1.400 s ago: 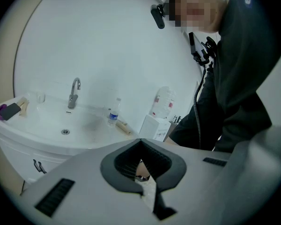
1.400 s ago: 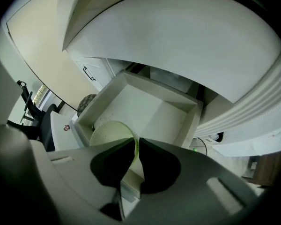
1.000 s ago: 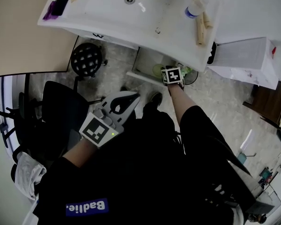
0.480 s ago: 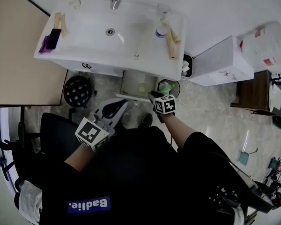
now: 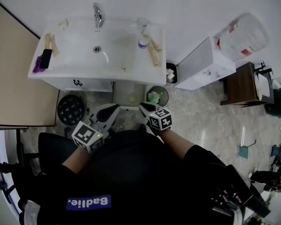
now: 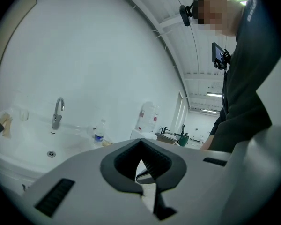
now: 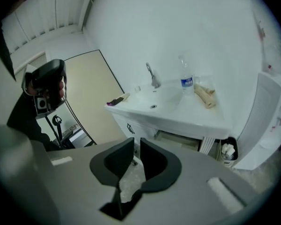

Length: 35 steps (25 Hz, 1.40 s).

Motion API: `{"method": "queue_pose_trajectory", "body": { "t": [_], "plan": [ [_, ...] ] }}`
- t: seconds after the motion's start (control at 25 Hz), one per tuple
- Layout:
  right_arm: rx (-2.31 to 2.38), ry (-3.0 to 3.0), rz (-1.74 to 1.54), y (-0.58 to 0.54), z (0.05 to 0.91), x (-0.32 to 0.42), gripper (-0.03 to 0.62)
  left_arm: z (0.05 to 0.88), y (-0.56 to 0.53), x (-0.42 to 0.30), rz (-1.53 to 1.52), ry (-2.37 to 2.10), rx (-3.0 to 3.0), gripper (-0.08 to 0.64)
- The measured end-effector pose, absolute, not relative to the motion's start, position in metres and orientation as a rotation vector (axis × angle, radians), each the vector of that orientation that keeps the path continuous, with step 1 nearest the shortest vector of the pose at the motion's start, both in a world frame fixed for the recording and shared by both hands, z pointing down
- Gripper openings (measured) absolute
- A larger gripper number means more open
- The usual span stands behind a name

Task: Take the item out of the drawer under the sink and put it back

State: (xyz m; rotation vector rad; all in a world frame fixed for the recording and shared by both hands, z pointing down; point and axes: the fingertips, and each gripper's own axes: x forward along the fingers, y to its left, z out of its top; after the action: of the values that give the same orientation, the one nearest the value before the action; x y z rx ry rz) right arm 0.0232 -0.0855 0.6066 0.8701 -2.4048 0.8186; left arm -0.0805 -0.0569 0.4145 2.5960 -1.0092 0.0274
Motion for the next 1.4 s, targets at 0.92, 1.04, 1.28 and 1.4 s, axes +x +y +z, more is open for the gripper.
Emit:
{"method": "queue_pose_trajectory", "body": {
  "t": [0.92, 1.04, 1.28, 1.4],
  "plan": [
    [0.819, -2.838, 0.154, -0.045, 0.403, -0.014, 0.002, 0.403, -0.042, -0.038, 0.069, -0.778, 2.752, -0.008],
    [0.840, -2.863, 0.157, -0.043, 0.402, -0.012, 0.002, 0.401, -0.040, -0.033, 0.082, -0.751, 2.767, -0.008],
    [0.836, -2.875, 0.220, -0.039, 0.408, -0.008, 0.000, 0.400, -0.034, -0.028, 0.099, -0.736, 2.776, -0.008],
    [0.824, -2.877, 0.231, -0.035, 0.409, -0.009, 0.000, 0.401, -0.032, -0.027, 0.100, -0.739, 2.771, -0.008]
  ]
}}
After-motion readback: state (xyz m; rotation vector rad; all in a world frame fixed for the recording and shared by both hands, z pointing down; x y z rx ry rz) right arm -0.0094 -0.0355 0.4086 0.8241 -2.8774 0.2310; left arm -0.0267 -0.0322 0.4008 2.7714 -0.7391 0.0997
